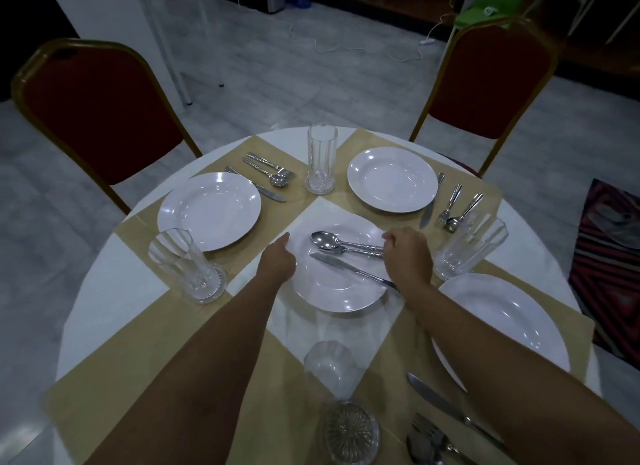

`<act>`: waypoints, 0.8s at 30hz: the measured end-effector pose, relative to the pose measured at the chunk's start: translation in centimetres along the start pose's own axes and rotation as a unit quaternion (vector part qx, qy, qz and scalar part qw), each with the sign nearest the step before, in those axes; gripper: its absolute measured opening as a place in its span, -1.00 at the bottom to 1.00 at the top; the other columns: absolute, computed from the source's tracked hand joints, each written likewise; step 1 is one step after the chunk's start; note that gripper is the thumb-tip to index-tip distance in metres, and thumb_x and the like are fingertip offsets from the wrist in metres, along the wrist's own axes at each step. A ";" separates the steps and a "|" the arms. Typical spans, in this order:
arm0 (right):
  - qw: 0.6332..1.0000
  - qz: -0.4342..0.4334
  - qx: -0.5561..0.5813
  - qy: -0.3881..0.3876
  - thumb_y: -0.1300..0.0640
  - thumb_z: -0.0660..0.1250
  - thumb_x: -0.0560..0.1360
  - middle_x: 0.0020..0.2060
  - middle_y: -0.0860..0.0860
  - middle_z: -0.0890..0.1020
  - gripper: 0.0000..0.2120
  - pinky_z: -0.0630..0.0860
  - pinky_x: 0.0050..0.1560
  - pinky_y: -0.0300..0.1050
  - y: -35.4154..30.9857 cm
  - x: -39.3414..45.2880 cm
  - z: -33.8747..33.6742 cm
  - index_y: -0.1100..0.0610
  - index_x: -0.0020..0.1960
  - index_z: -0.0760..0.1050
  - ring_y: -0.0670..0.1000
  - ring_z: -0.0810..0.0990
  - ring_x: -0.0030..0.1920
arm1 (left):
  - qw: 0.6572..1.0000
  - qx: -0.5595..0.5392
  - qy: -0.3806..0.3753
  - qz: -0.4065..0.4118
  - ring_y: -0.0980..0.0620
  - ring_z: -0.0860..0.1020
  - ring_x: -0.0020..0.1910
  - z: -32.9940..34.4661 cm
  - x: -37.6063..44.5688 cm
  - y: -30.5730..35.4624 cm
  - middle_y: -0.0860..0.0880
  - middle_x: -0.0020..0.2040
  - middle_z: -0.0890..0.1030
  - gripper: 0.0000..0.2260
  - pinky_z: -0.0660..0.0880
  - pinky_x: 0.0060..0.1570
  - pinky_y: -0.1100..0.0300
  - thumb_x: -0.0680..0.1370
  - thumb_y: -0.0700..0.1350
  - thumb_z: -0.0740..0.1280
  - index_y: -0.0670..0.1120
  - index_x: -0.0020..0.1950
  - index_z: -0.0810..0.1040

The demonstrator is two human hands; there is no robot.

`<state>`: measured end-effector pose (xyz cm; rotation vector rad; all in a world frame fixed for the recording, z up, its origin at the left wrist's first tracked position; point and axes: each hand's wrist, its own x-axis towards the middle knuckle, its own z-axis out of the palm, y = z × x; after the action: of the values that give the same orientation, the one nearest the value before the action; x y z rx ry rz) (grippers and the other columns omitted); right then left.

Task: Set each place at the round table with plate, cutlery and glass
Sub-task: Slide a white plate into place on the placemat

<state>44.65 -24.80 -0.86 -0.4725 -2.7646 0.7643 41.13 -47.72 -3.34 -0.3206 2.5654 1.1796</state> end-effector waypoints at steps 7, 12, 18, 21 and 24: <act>0.974 0.131 0.027 -0.182 0.25 0.13 0.56 0.27 0.17 0.55 -0.64 0.41 0.13 -0.14 2.2 4.4 2.3 0.22 0.29 0.52 0.20 0.50 0.26 | 0.991 -0.097 0.011 -0.088 -0.20 0.54 0.14 0.5 -0.6 -1.0 -0.19 0.16 0.54 -0.56 0.53 0.14 -0.01 0.50 -0.21 0.30 -0.14 0.35 0.29; 0.965 0.172 0.076 -0.184 0.30 0.19 0.52 0.26 0.15 0.57 -0.63 0.44 0.13 -0.13 2.4 3.9 2.8 0.20 0.30 0.53 0.19 0.53 0.24 | 0.956 -0.206 -0.068 -0.200 -0.04 0.53 -0.23 0.8 -2.1 -1.3 -0.16 0.01 0.44 -0.57 0.58 -0.41 0.16 0.43 -0.29 0.27 -0.19 0.27 0.23; 0.956 0.204 0.051 -0.203 0.28 0.23 0.48 -0.18 0.17 0.59 -0.88 0.49 -0.04 -0.09 2.6 2.6 2.1 0.27 -0.07 0.53 0.20 0.55 -0.07 | 0.981 -0.136 0.010 -0.140 -0.15 0.59 -0.11 1.0 -0.4 -1.9 -0.13 -0.11 0.57 -0.46 0.63 -0.08 -0.09 0.22 -0.15 0.25 -0.30 0.17 0.48; 0.941 0.235 0.064 -0.234 0.20 0.24 0.49 -0.15 0.15 0.55 -0.94 0.59 0.02 -0.06 2.9 1.8 1.8 0.19 -0.11 0.45 0.13 0.52 -0.14 | 0.990 -0.085 0.048 -0.106 -0.17 0.56 0.07 0.5 -1.0 -0.7 -0.15 0.08 0.57 -0.62 0.54 0.12 -0.01 0.42 -0.24 0.27 -0.18 0.25 0.44; 0.934 0.264 0.096 -0.220 0.21 0.27 0.40 -0.18 0.19 0.63 -0.93 0.60 -0.03 0.00 3.1 0.6 2.1 0.23 -0.20 0.47 0.17 0.64 -0.15 | 0.994 -0.051 0.079 -0.062 -0.17 0.54 0.13 0.4 -0.8 -0.6 -0.20 0.13 0.58 -0.65 0.46 0.10 0.07 0.47 -0.30 0.23 -0.18 0.27 0.42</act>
<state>44.20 -22.97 -4.15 -1.1572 -2.9308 1.3990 42.12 -47.76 -3.77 -0.6113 2.5779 1.2872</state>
